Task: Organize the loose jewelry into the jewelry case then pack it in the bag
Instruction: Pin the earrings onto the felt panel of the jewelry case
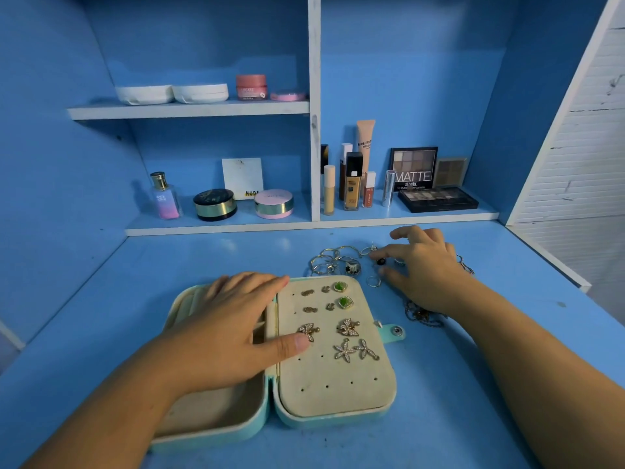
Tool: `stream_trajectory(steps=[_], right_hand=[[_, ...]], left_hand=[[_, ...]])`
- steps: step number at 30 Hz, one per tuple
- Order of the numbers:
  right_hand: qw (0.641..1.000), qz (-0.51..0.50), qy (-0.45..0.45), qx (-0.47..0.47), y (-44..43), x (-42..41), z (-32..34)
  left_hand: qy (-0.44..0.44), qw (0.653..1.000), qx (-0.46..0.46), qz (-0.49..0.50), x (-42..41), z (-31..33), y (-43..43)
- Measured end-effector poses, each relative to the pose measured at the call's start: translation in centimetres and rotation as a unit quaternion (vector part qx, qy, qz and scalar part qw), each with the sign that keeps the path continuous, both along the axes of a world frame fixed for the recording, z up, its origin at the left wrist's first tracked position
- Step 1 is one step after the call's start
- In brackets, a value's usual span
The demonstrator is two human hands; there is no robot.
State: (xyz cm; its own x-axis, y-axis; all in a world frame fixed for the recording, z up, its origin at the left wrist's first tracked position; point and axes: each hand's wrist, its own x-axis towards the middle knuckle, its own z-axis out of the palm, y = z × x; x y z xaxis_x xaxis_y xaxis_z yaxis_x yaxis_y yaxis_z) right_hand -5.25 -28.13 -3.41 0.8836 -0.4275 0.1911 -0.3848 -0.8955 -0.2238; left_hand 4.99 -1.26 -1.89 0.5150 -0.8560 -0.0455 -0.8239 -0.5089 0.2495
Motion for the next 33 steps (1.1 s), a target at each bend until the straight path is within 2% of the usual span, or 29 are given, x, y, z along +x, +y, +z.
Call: stream_trajectory(steps=[5,10,21,23,26,30,33], right_hand=[[0.999,-0.016,-0.038,-0.026,0.5,1.1,-0.2],[0.998,-0.028,-0.037,-0.032,0.8,1.5,-0.2],[0.995,-0.027,0.014,-0.094,1.2,1.1,0.1],[0.997,-0.005,-0.036,-0.061,1.9,0.6,0.7],[0.989,0.06,-0.127,0.039,4.5,-0.5,1.8],[0.976,0.165,-0.11,0.094,7.7,-1.6,1.6],[0.971,0.188,-0.113,0.096,8.3,-1.9,1.5]], left_hand=[[0.002,1.0,-0.013,0.0,0.1,-0.2,0.1],[-0.002,1.0,-0.013,0.004,0.1,-0.2,0.1],[0.003,1.0,-0.029,0.004,0.2,-0.3,0.1],[0.007,0.999,-0.045,0.007,0.2,-0.3,0.1],[0.0,0.996,-0.092,0.016,0.4,-0.5,0.0],[-0.021,0.991,-0.134,0.017,0.6,-0.6,-0.1],[-0.019,0.989,-0.149,0.005,0.7,-0.6,0.0]])
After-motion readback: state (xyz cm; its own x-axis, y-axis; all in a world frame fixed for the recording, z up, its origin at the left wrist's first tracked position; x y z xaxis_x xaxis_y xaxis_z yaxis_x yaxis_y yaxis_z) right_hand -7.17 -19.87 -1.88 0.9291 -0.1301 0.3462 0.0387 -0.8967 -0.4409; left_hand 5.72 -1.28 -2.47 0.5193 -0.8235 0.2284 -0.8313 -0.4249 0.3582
